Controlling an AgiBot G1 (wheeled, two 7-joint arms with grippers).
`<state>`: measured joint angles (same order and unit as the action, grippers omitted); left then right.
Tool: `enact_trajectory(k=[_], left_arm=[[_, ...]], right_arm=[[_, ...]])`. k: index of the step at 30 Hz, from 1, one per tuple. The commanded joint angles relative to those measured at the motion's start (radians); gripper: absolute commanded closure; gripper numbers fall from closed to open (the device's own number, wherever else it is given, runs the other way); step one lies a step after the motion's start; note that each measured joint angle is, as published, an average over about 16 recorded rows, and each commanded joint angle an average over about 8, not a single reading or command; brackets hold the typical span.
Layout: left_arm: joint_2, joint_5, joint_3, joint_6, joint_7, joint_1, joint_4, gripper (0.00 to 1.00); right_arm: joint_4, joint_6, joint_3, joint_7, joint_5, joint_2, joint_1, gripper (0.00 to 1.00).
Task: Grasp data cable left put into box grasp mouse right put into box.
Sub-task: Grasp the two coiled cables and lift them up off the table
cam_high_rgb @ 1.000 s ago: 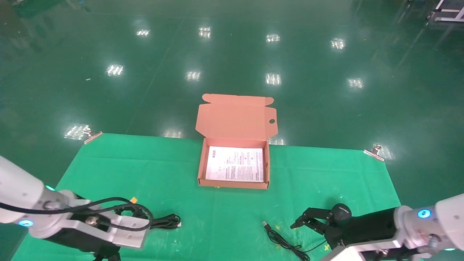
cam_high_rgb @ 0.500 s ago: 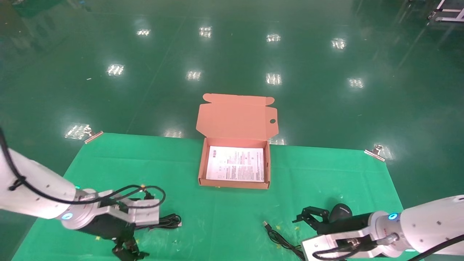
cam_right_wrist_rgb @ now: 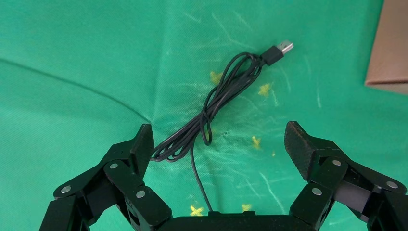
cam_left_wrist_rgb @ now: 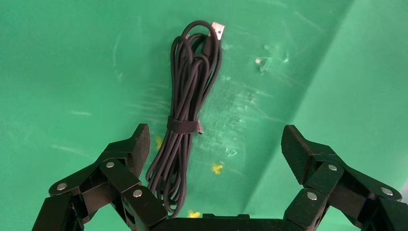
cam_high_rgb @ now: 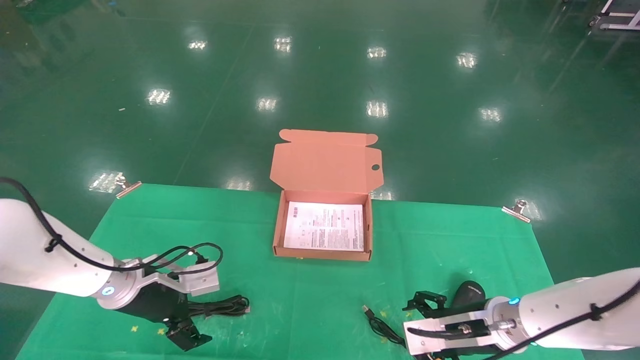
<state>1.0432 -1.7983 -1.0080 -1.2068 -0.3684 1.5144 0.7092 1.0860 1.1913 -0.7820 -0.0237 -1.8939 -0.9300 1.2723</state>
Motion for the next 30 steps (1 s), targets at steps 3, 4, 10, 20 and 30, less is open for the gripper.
enact_trajectory(k=[3, 4, 10, 20, 30], left_arm=[[0.031, 0.009, 0.005, 0.024, 0.046, 0.003, -0.096, 0.00], [0.039, 0.010, 0.006, 0.030, 0.059, 0.004, -0.118, 0.00], [0.085, 0.018, 0.012, 0.066, 0.121, 0.014, -0.245, 0.02], [0.117, 0.039, 0.027, 0.103, 0.156, 0.017, -0.362, 1.00], [0.112, 0.036, 0.024, 0.095, 0.151, 0.017, -0.341, 1.00]], right_arm=[[-0.066, -0.020, -0.004, -0.004, -0.009, -0.034, 0.005, 0.00], [-0.083, -0.024, -0.005, -0.006, -0.010, -0.042, 0.007, 0.00], [-0.179, -0.044, -0.008, -0.032, -0.011, -0.084, 0.020, 0.00], [-0.267, -0.059, -0.011, -0.056, -0.009, -0.120, 0.028, 0.84], [-0.253, -0.057, -0.010, -0.052, -0.008, -0.114, 0.028, 1.00]])
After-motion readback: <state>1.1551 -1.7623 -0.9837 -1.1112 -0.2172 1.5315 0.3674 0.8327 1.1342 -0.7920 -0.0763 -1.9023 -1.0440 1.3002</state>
